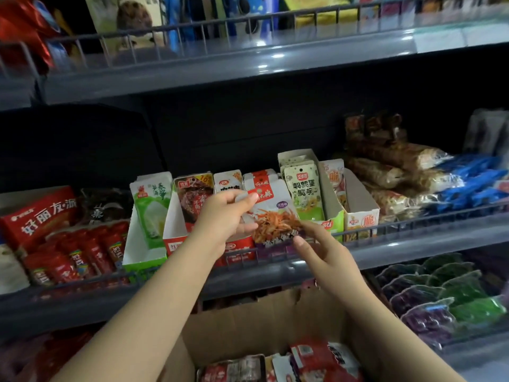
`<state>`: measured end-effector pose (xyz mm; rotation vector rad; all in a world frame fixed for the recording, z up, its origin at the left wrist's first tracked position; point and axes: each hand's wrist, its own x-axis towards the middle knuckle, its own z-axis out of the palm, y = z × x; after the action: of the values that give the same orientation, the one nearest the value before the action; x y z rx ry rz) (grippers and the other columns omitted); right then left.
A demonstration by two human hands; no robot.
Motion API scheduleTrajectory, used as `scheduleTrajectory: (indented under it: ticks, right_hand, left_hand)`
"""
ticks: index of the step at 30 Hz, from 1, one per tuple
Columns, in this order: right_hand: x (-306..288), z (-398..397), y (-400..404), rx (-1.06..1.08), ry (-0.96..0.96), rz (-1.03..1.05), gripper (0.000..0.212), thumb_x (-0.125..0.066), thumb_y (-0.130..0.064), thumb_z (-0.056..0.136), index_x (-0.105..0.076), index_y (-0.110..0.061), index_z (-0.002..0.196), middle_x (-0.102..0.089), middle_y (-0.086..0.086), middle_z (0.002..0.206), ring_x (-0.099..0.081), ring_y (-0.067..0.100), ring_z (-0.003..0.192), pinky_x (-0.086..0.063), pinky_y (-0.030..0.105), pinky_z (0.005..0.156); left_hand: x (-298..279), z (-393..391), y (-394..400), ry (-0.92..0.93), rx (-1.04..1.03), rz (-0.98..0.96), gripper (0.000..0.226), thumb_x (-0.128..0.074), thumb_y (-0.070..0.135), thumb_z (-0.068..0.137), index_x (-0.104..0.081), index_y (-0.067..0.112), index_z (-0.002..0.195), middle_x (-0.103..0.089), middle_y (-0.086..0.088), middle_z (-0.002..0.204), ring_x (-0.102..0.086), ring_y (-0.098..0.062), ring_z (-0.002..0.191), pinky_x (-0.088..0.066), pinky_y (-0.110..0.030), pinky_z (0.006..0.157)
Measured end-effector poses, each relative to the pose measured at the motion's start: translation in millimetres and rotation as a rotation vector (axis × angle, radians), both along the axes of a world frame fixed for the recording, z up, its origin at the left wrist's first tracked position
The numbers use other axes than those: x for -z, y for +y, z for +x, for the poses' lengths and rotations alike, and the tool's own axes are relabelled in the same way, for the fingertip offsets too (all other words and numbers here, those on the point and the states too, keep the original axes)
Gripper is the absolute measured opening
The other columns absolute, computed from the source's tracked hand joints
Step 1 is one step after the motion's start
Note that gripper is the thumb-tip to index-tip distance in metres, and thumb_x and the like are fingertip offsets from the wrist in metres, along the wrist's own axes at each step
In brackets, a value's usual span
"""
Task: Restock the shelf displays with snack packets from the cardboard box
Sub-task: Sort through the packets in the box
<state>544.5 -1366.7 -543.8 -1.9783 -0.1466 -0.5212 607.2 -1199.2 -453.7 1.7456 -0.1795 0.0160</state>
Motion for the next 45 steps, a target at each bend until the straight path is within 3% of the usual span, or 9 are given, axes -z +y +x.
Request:
scheduleTrajectory:
  ticks: [3, 7, 11, 15, 20, 25, 28, 36, 45]
  right_hand:
    - [2, 9, -10, -0.039, 0.004, -0.007, 0.060, -0.048, -0.047, 0.086, -0.027, -0.040, 0.141, -0.043, -0.031, 0.127, -0.049, -0.008, 0.114, -0.043, 0.013, 0.089]
    - [17, 24, -28, 0.122, -0.127, -0.320, 0.052, -0.046, -0.043, 0.095, -0.023, -0.040, 0.141, -0.027, -0.020, 0.146, -0.024, 0.001, 0.136, -0.025, 0.029, 0.112]
    - [34, 37, -41, 0.171, -0.021, -0.639, 0.061, -0.010, -0.064, 0.081, -0.005, -0.053, 0.140, -0.001, -0.021, 0.153, 0.004, 0.006, 0.144, 0.001, 0.031, 0.112]
    - [38, 39, -37, 0.321, -0.072, -0.829, 0.054, -0.038, -0.052, 0.084, -0.038, -0.043, 0.137, -0.051, 0.000, 0.137, -0.030, 0.023, 0.131, -0.030, 0.044, 0.098]
    - [51, 49, -33, 0.405, -0.220, -0.845, 0.076, -0.083, -0.043, 0.060, -0.049, -0.038, 0.128, -0.058, 0.007, 0.122, -0.040, 0.028, 0.120, -0.050, 0.048, 0.083]
    - [53, 52, -31, 0.440, -0.250, -0.853, 0.074, -0.086, -0.041, 0.052, -0.059, -0.038, 0.121, -0.048, 0.006, 0.122, -0.041, 0.029, 0.119, -0.051, 0.049, 0.082]
    - [54, 53, -31, 0.436, -0.256, -0.867, 0.075, -0.086, -0.045, 0.050, -0.060, -0.040, 0.120, -0.047, 0.003, 0.123, -0.041, 0.027, 0.119, -0.051, 0.048, 0.082]
    - [54, 55, -32, 0.434, -0.275, -0.817, 0.079, -0.087, -0.041, 0.049, -0.055, -0.040, 0.121, -0.048, 0.002, 0.123, -0.040, 0.027, 0.120, -0.054, 0.046, 0.077]
    - [56, 55, -32, 0.430, -0.267, -0.817, 0.075, -0.085, -0.037, 0.055, -0.056, -0.036, 0.124, -0.055, 0.007, 0.123, -0.039, 0.030, 0.122, -0.054, 0.046, 0.079]
  left_hand:
    - [-12, 22, -9, -0.059, -0.060, 0.017, 0.030, -0.066, 0.027, 0.088, -0.064, 0.012, 0.113, -0.065, -0.006, 0.112, -0.071, -0.020, 0.081, -0.060, -0.031, 0.073]
    - [-24, 48, -21, -0.071, -0.111, 0.005, 0.021, -0.065, 0.025, 0.089, -0.065, 0.011, 0.105, -0.065, -0.007, 0.104, -0.068, -0.022, 0.086, -0.059, -0.034, 0.076]
    - [-30, 73, -34, -0.101, -0.153, 0.058, 0.009, -0.065, 0.024, 0.089, -0.061, 0.017, 0.094, -0.064, -0.002, 0.093, -0.067, -0.018, 0.080, -0.059, -0.035, 0.077]
    - [-26, 95, -44, -0.042, -0.160, 0.162, 0.009, -0.064, 0.019, 0.090, -0.059, 0.016, 0.097, -0.059, -0.002, 0.084, -0.062, -0.017, 0.071, -0.058, -0.036, 0.077]
    - [0, 118, -45, -0.067, -0.209, 0.341, 0.004, -0.064, 0.019, 0.090, -0.063, 0.023, 0.088, -0.065, -0.003, 0.098, -0.069, -0.019, 0.068, -0.059, -0.037, 0.077]
    - [14, 128, -41, -0.270, -0.200, 0.707, 0.016, -0.069, 0.021, 0.085, -0.071, 0.018, 0.101, -0.065, 0.000, 0.116, -0.061, -0.019, 0.104, -0.046, -0.027, 0.084]
    - [17, 134, -38, -0.403, -0.228, 0.819, 0.017, -0.070, 0.019, 0.084, -0.072, 0.019, 0.101, -0.064, 0.000, 0.115, -0.059, -0.014, 0.094, -0.044, -0.026, 0.078]
    - [28, 144, -42, -0.535, -0.291, 0.810, 0.017, -0.067, 0.015, 0.086, -0.068, 0.021, 0.101, -0.063, 0.004, 0.100, -0.059, -0.012, 0.086, -0.046, -0.026, 0.068]
    - [32, 141, -37, -0.544, -0.258, 0.733, 0.013, -0.064, 0.010, 0.087, -0.068, 0.016, 0.098, -0.062, 0.003, 0.098, -0.059, -0.011, 0.084, -0.052, -0.030, 0.076]
